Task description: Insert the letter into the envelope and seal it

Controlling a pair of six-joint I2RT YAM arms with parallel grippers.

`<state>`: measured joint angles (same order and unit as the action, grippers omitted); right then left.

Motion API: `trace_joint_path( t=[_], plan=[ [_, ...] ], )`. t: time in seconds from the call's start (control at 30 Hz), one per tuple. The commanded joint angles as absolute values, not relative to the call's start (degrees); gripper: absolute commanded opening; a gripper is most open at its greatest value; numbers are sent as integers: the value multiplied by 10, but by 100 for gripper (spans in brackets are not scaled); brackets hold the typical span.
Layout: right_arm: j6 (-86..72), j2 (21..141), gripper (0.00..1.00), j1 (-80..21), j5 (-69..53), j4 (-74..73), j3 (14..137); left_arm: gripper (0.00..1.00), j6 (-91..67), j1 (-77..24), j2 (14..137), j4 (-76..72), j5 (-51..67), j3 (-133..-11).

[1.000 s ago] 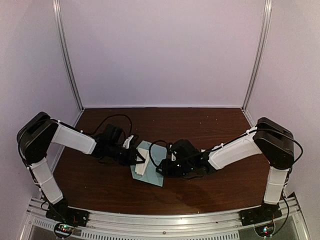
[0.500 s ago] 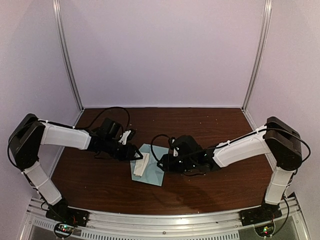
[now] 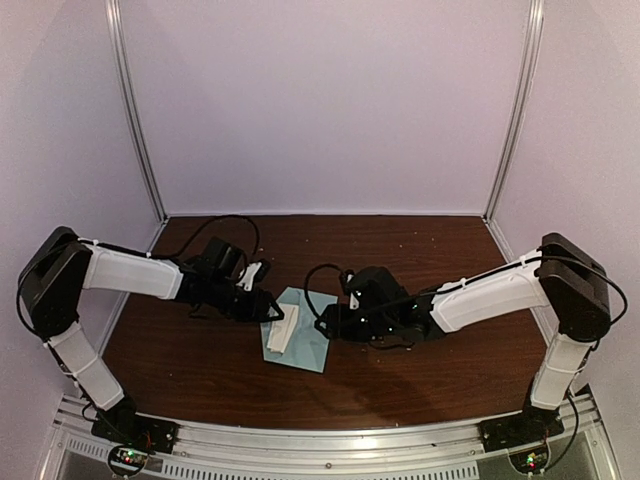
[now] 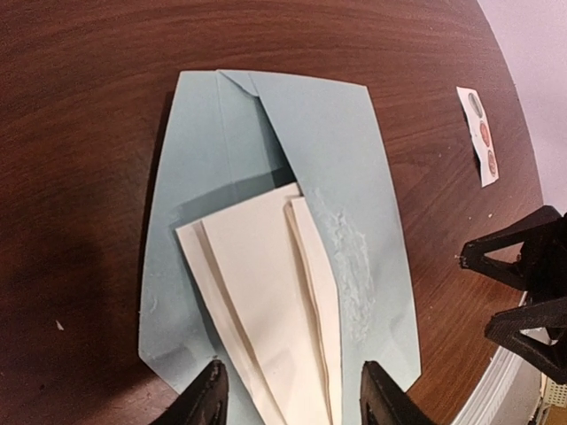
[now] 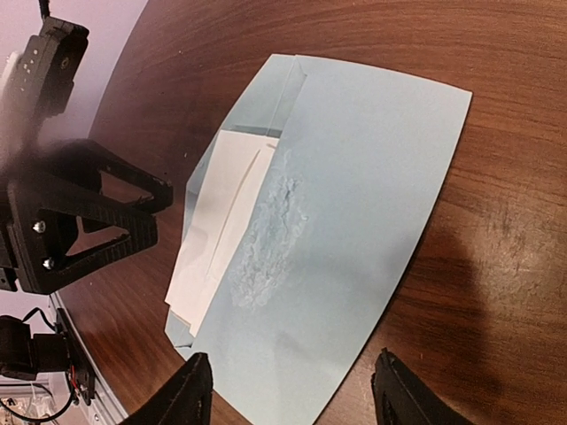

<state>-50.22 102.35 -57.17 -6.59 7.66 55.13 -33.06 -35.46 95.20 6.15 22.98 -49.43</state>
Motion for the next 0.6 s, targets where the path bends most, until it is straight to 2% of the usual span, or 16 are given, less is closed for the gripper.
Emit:
trace_joint_path(
  t=[0.0, 0.3, 0.57],
  plan=[
    [-502, 1030, 63, -567, -61, 82, 544, 49, -331, -348, 974, 25, 241, -503],
    [-504, 1061, 61, -564, -74, 98, 549, 42, -332, -344, 1007, 14, 246, -504],
    [-501, 1093, 55, -563, -89, 104, 569, 28, -335, -344, 1027, 4, 268, -501]
  ],
)
